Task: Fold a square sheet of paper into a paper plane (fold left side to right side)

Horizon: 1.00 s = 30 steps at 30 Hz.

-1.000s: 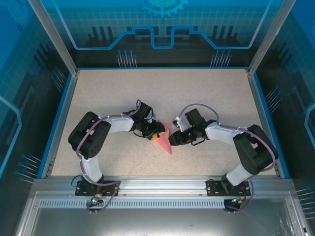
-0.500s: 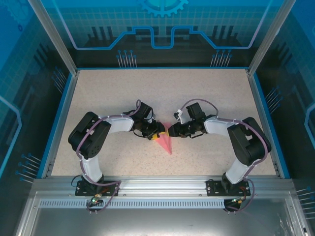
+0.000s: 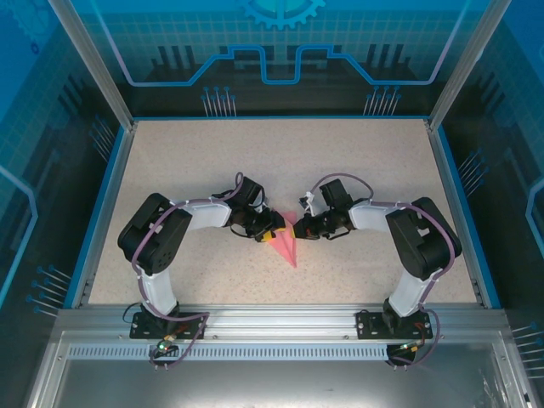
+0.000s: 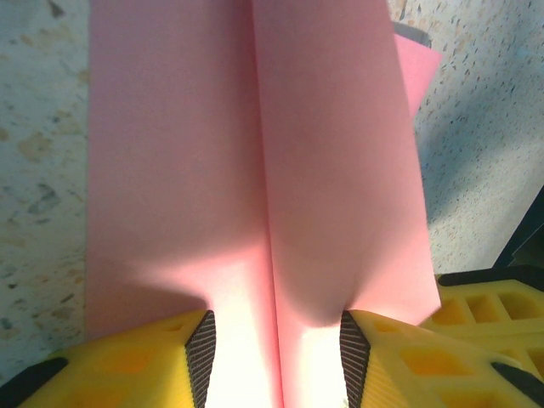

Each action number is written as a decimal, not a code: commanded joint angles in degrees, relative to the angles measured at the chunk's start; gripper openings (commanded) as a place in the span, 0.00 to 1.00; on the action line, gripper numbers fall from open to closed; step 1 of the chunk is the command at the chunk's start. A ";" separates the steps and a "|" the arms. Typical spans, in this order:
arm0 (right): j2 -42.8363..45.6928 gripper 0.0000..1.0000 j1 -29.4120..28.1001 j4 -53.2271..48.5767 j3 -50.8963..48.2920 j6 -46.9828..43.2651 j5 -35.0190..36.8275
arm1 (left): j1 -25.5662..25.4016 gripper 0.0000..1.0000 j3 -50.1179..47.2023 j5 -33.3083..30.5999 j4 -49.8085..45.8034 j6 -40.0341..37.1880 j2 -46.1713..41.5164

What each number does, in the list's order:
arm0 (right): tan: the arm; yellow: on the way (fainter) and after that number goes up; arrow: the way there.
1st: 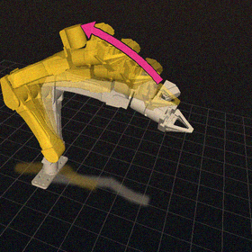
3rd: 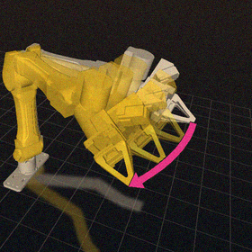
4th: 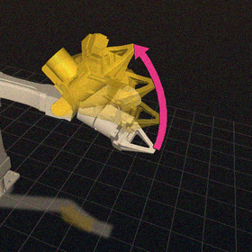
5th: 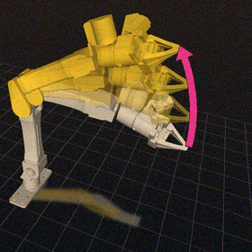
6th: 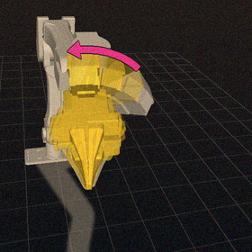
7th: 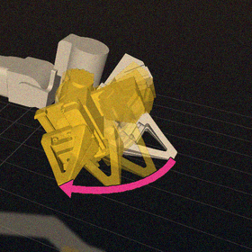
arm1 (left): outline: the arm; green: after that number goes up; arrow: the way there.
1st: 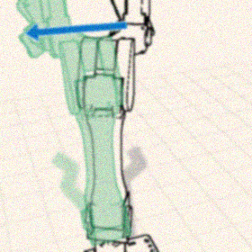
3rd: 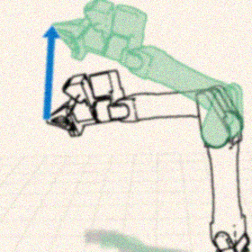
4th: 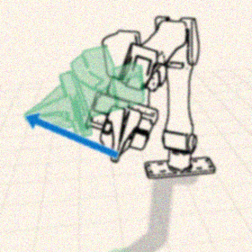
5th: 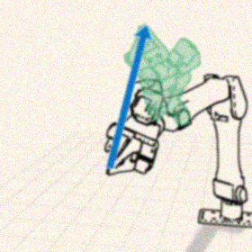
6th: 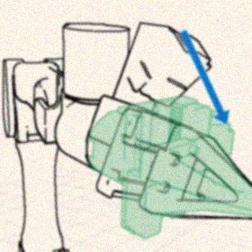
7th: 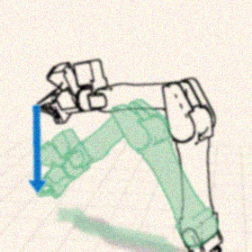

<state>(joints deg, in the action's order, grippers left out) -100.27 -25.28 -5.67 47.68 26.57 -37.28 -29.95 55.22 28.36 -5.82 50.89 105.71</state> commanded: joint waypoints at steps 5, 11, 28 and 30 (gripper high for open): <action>-1.41 0.00 0.76 -4.17 1.97 -2.11 3.40 | -0.25 0.46 -0.69 -1.31 -2.72 -1.13 0.89; -2.68 0.00 0.73 -4.26 2.34 -2.04 3.25 | -0.29 0.46 -0.69 -1.20 -2.81 -1.23 0.83; -5.27 0.00 -0.30 -5.79 4.52 -2.62 4.34 | -0.34 0.46 -0.19 -1.06 -3.23 -1.50 0.98; -5.63 0.00 -0.43 -6.09 4.59 -2.67 4.73 | -0.32 0.46 -0.20 -0.99 -3.17 -1.48 0.90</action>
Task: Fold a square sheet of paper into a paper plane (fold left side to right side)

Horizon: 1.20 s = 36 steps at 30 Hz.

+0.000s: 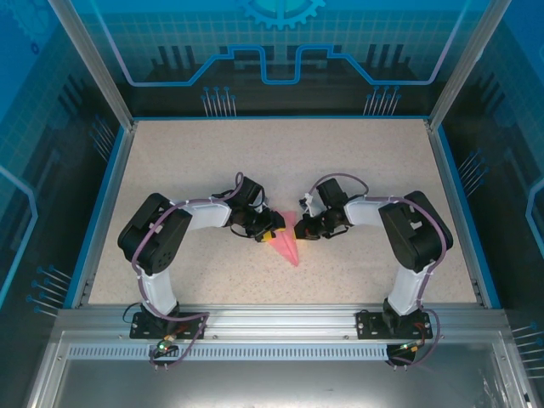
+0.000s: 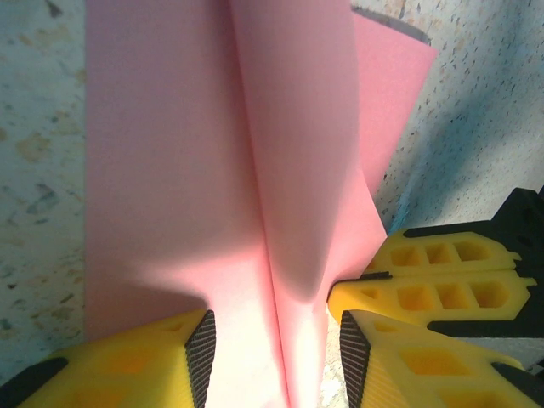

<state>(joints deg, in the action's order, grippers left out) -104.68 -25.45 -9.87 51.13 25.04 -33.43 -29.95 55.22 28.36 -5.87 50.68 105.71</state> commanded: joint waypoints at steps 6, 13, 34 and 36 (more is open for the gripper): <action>-2.35 0.00 -0.52 -3.79 1.60 -1.55 2.05 | -0.29 0.46 -0.03 -1.07 -3.23 -1.50 0.39; -1.87 0.00 -1.29 -2.99 0.43 -1.15 1.16 | -0.23 0.46 0.41 -1.15 -3.67 -1.81 0.27; 1.69 0.00 -2.19 -2.74 0.37 0.19 0.30 | -0.27 0.46 -0.64 -1.16 -2.57 -1.36 0.90; 1.41 0.00 -2.23 -2.96 0.38 0.19 0.72 | -0.24 0.46 -0.73 -1.11 -2.58 -1.35 0.90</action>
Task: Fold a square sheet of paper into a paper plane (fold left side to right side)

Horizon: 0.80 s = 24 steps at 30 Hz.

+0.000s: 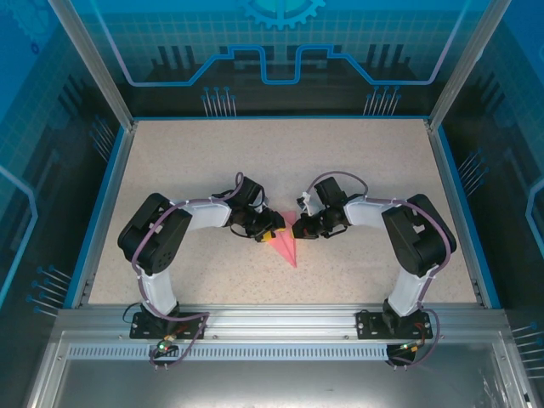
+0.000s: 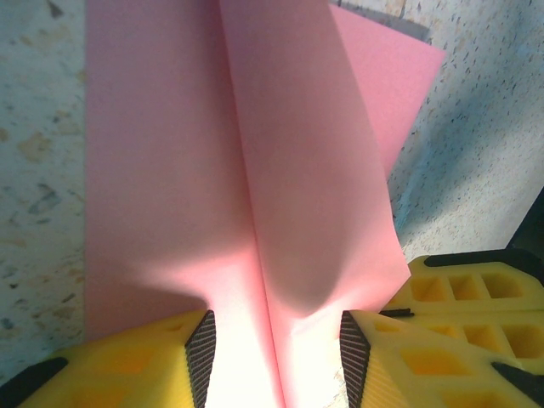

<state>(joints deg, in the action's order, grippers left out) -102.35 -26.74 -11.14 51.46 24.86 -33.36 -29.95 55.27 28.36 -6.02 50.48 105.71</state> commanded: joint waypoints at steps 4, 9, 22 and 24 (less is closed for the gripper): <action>-1.68 0.00 -0.98 -2.17 0.37 0.10 0.96 | -0.28 0.46 -0.69 -1.15 -2.42 -1.16 0.97; -2.70 0.00 -0.97 -2.57 0.48 -0.25 1.62 | -0.27 0.46 -0.69 -1.19 -2.44 -1.17 0.98; -4.16 0.00 -1.13 -2.99 1.32 -0.27 2.33 | -0.25 0.46 -0.25 -1.16 -2.77 -1.25 1.16; -3.82 0.00 -1.21 -3.15 1.31 -0.34 2.32 | -0.21 0.46 -0.16 -1.13 -2.87 -1.34 1.10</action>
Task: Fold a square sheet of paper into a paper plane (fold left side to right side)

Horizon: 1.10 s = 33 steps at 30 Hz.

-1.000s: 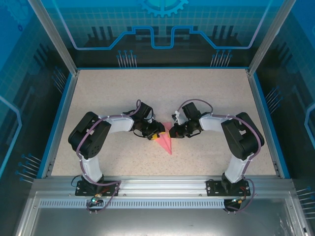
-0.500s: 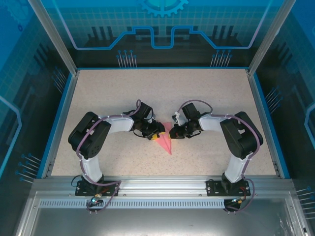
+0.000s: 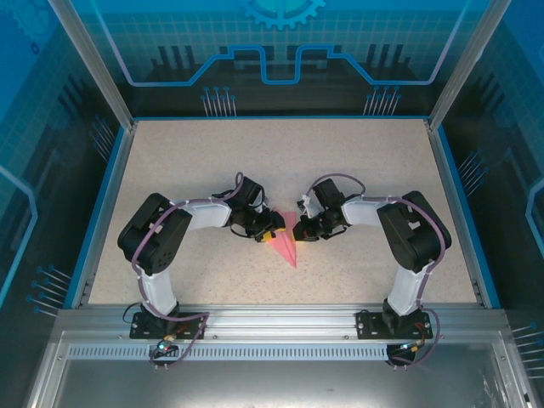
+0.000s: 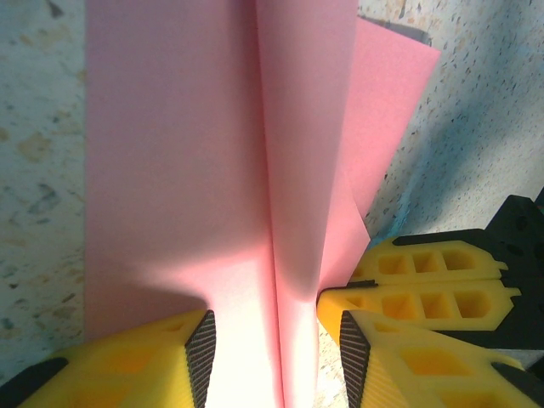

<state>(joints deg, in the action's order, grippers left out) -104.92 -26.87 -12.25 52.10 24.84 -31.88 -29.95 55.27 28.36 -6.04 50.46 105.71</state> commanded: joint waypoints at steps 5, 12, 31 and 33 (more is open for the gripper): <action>0.93 0.00 -1.09 -2.40 0.71 -0.92 0.26 | -0.21 0.46 -0.13 -1.32 -3.02 -1.44 1.30; 2.81 0.00 -1.47 -2.68 0.81 -0.93 0.32 | -0.27 0.46 -0.07 -1.33 -3.01 -1.41 1.48; 0.79 0.00 -1.50 -4.02 1.86 -0.91 2.65 | -0.28 0.46 -0.42 -1.32 -2.88 -1.42 1.47; 0.64 0.00 -1.51 -3.84 1.94 -0.78 2.44 | -0.23 0.46 -0.50 -1.35 -2.91 -1.35 1.56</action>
<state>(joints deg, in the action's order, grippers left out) -103.42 -27.46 -14.26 52.97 24.58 -29.93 -29.95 55.27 28.36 -6.04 50.46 105.71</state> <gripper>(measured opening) 0.042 0.463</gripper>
